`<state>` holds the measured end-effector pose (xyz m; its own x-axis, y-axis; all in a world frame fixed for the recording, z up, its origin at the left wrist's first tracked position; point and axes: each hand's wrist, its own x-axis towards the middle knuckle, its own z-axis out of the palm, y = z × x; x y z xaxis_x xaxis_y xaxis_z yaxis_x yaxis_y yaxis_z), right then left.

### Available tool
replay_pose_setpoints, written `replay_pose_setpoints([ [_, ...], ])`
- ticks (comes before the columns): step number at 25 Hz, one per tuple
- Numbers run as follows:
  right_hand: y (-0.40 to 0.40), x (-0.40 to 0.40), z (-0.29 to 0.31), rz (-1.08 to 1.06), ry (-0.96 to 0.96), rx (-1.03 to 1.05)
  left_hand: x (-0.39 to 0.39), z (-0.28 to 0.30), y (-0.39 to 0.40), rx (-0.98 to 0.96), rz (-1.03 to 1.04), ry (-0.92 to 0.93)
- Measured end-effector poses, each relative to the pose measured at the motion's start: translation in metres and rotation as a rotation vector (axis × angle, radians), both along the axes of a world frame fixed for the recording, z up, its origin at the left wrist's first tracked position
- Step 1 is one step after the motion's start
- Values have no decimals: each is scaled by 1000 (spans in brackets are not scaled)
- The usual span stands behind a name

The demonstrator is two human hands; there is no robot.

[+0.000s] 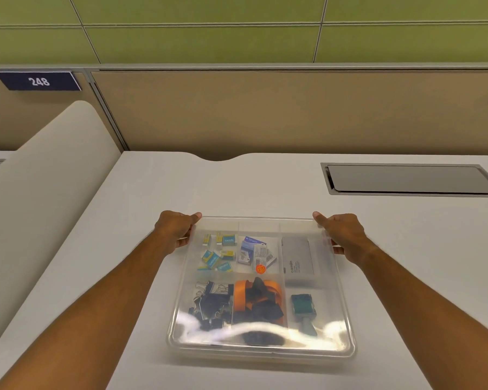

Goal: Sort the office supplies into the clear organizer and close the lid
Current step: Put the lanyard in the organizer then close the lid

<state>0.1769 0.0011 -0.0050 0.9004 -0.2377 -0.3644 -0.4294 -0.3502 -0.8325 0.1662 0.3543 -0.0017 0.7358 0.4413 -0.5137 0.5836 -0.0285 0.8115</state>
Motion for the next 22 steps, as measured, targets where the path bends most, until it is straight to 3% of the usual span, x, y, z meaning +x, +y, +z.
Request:
replay_pose_setpoints([
  [12, 1, 4, -2, 11, 33, -14, -1, 1, -3, 34, -60, 1],
  [17, 19, 20, 10, 184, -112, -235, 5, 10, -22, 283, -212, -161],
  [22, 55, 29, 6, 386, 75, -472, 18, 11, -60, 443, -427, 1],
])
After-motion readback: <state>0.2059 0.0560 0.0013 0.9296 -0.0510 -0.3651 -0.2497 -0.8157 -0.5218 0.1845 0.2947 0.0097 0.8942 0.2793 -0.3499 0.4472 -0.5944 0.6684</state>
